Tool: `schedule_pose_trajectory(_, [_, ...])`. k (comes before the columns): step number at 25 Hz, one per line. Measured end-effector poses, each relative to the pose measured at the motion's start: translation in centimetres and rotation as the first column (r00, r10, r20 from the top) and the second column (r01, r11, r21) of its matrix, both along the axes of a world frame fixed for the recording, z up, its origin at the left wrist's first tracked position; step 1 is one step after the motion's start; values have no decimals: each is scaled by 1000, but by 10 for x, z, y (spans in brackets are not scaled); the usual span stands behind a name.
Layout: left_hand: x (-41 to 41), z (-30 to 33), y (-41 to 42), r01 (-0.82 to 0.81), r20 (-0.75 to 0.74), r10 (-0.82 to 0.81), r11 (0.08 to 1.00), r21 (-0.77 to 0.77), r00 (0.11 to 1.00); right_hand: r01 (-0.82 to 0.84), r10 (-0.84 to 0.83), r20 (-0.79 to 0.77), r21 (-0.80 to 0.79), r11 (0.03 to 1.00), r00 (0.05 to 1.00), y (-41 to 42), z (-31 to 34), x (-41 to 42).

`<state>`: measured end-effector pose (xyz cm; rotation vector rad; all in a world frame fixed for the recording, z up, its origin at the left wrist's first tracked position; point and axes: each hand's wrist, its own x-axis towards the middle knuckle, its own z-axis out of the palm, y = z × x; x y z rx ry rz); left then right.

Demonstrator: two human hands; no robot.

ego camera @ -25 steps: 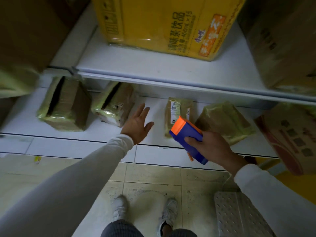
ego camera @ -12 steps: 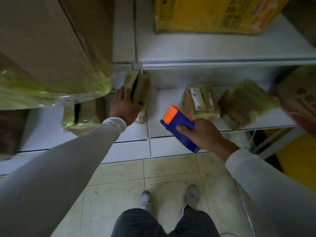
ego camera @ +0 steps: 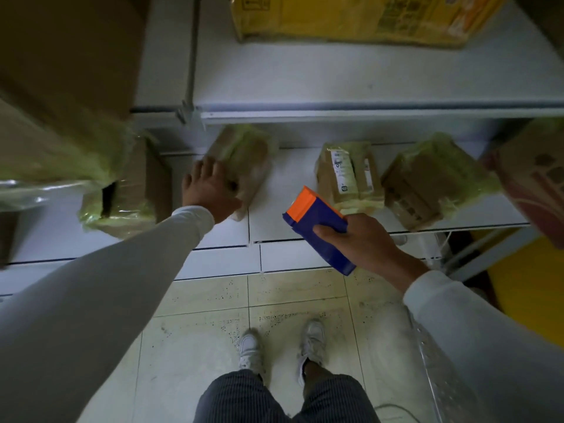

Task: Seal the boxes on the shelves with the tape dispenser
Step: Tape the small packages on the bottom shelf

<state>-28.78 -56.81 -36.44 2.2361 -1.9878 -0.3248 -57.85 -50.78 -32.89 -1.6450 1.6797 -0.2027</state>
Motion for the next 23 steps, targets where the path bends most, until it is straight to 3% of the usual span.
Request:
schedule_pose_trajectory(3, [1, 3, 11, 195, -87, -194, 981, 7, 977, -30, 30, 1, -7, 1000, 1000, -16, 6, -11])
schedule_pose_trajectory(7, [14, 0, 29, 372, 124, -398, 909, 187, 909, -107, 106, 69, 16, 994, 992, -24, 13, -17])
schedule_pose_trajectory(13, [20, 1, 46, 429, 226, -460, 886, 174, 858, -195, 191, 96, 29, 980, 977, -10, 23, 6])
schedule_pose_trajectory(18, [22, 14, 41, 427, 189, -458, 885, 185, 868, -213, 215, 109, -24, 977, 971, -6, 33, 33])
schedule_pose_trajectory(20, [16, 24, 45, 386, 80, -398, 913, 131, 914, -207, 209, 111, -36, 978, 971, -6, 39, 38])
schedule_pose_trajectory(22, [9, 32, 49, 307, -227, -298, 952, 6, 927, -205, 208, 112, -38, 978, 972, -7, 45, 40])
schedule_pose_trajectory(23, [7, 35, 53, 256, -404, -241, 967, -17, 882, -213, 217, 114, -39, 976, 970, -6, 47, 41])
